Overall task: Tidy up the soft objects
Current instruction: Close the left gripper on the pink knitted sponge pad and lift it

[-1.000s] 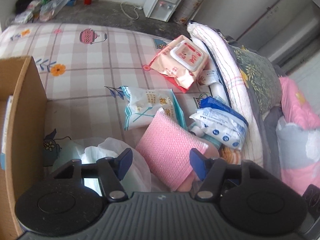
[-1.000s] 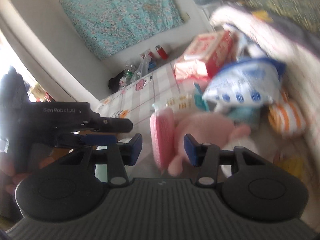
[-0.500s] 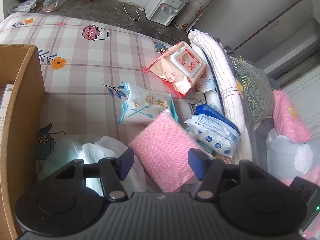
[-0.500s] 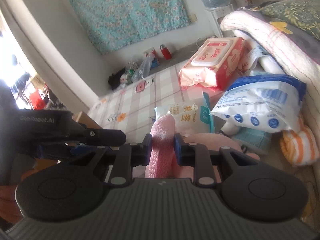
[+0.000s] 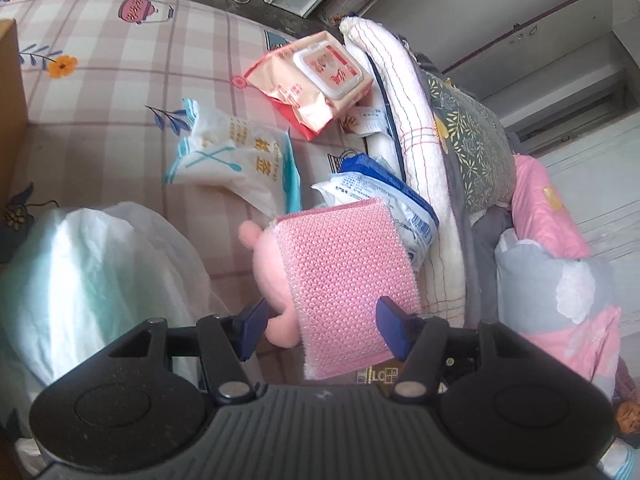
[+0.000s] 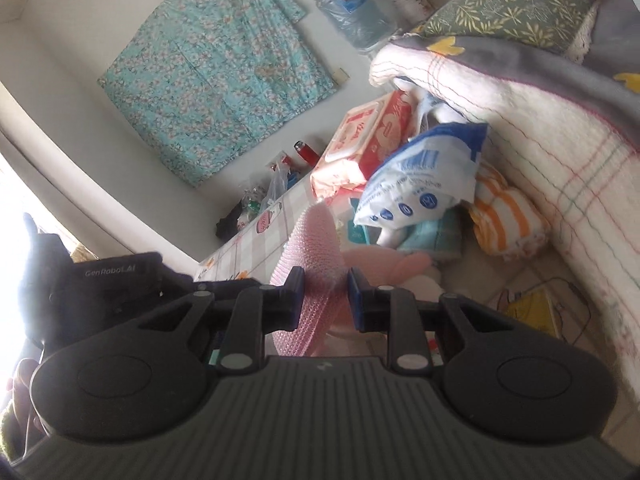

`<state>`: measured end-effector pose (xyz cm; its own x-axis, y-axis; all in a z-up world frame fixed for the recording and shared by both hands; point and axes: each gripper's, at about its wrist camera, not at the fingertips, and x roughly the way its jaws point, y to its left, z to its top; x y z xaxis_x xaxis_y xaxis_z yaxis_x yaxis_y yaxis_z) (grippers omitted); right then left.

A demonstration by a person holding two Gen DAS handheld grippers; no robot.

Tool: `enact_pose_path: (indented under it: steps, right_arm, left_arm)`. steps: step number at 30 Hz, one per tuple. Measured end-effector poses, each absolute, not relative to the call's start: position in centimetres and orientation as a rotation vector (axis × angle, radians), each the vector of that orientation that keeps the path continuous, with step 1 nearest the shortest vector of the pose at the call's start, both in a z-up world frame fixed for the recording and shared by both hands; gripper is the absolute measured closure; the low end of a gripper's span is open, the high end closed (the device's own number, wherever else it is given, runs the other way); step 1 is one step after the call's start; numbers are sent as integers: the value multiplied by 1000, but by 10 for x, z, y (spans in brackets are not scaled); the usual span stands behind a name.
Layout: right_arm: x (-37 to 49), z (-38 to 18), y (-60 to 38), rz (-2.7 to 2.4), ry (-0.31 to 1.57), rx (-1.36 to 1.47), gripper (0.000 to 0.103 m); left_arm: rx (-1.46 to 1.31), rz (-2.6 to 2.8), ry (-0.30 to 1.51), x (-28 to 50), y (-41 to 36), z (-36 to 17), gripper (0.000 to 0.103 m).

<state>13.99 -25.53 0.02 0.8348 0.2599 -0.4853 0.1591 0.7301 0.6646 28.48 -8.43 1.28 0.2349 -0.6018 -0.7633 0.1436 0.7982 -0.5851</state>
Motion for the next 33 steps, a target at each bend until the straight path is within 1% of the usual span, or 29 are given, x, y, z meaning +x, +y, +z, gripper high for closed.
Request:
enact_pose_path:
  steps: [4,9,11,13,15,23,26,33]
  right_arm:
    - [135,-3,-255,65,615,775,80]
    - [136,-7,-257,77,663,753,78]
    - [137,-5,-257,88,674,711,76]
    - [137,-1,-258,80,664,667,71]
    - [139,2,-261,81,654,652,70]
    - [160,-6,-263,142,702,623,69]
    - [161,-5,-256,161,703,582,68]
    - [158,2,-253,164,688,587,70]
  left_arm:
    - [-449,-530,1245,290,-91,5,52]
    - [-418,-553,1230,293,-100,5,52]
    - [-398,-570,1229,294,-104,5,52]
    - [-377,-588,1235,295,-107,3,52]
    - [-372,-602,1242,295,-109,1,52]
    - [-366,-631,1241,297,-110,0,52]
    - [-359,-636,1231,297,-109,1,56]
    - [-302,-641,1173,288,-113,15,58]
